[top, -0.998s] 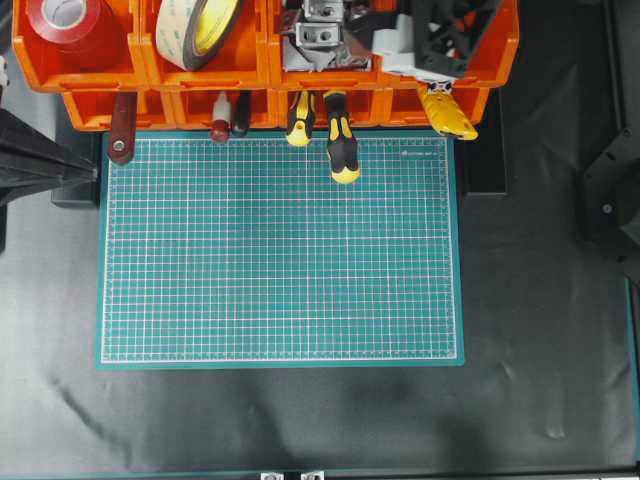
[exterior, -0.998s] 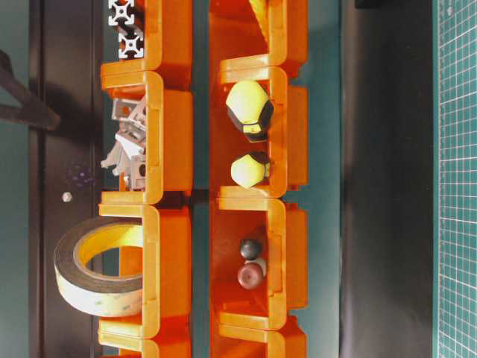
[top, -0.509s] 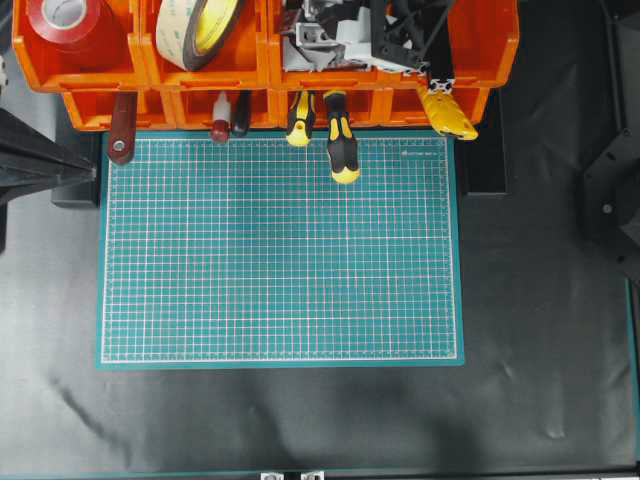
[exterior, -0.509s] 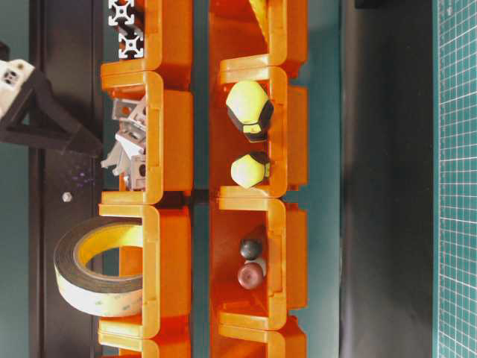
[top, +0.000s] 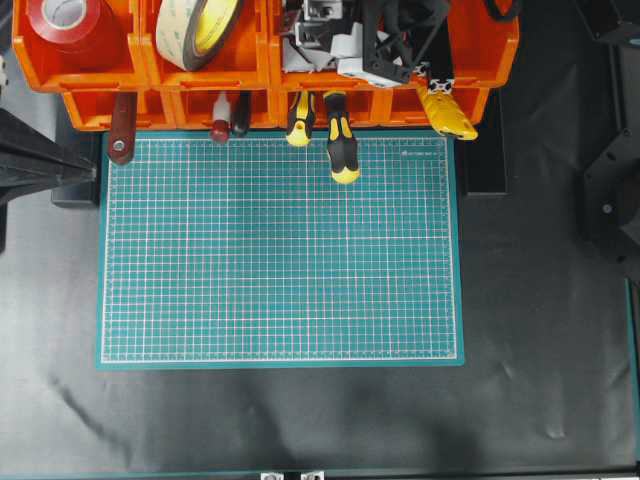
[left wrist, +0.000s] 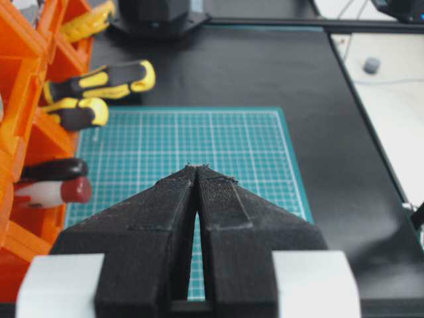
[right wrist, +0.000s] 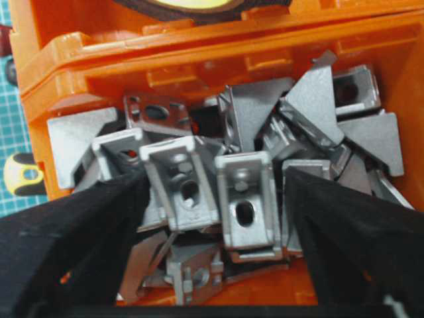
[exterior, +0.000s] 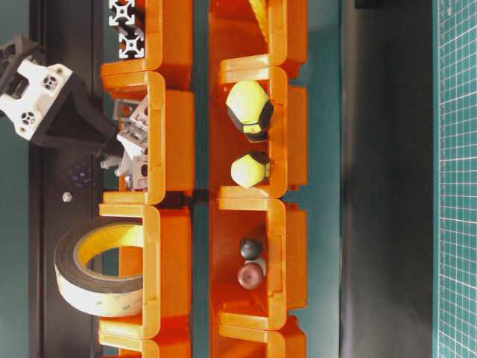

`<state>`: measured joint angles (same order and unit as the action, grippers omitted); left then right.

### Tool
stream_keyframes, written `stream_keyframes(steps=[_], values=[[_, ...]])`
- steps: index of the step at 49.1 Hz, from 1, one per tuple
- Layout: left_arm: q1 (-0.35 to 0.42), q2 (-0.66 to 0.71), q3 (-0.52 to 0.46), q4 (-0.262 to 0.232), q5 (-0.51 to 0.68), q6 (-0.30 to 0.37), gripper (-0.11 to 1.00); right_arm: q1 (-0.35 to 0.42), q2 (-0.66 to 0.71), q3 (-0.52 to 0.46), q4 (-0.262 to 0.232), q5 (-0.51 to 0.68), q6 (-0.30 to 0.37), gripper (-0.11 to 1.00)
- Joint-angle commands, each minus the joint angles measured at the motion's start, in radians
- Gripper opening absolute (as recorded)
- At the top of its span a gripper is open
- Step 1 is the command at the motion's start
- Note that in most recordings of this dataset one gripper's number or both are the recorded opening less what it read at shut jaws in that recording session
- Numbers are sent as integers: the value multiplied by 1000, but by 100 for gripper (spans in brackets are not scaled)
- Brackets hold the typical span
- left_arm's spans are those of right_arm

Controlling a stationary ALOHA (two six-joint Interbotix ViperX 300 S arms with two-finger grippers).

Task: Pick corner brachets from container rack with right arm.
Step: 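Lower the open right gripper into the bin of silver corner brackets, then close the right gripper on several silver corner brackets and lift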

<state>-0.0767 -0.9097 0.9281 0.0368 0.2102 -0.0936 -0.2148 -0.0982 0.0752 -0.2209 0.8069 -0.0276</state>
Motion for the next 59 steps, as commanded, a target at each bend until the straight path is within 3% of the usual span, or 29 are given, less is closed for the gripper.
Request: stream_keyframes(steps=[1,5,31,42,59], values=[[2,2,-29,3,-11,-2,0,-8,-15,-6,-3,-20,0,72],[2,2,-29,3,-11,-3,0,-3,-21,-6,-3,-26,2,58],[2,-2,-29,3,-11,-2,0,38,-77,-51,-9,-31,3,55],[3,-11,-31,2,-6,-2,0,78,-91,-164,-84,32,2,55],[14,-20,-31,3,-5,6,0,106,-69,-184,-103,81,2,55]])
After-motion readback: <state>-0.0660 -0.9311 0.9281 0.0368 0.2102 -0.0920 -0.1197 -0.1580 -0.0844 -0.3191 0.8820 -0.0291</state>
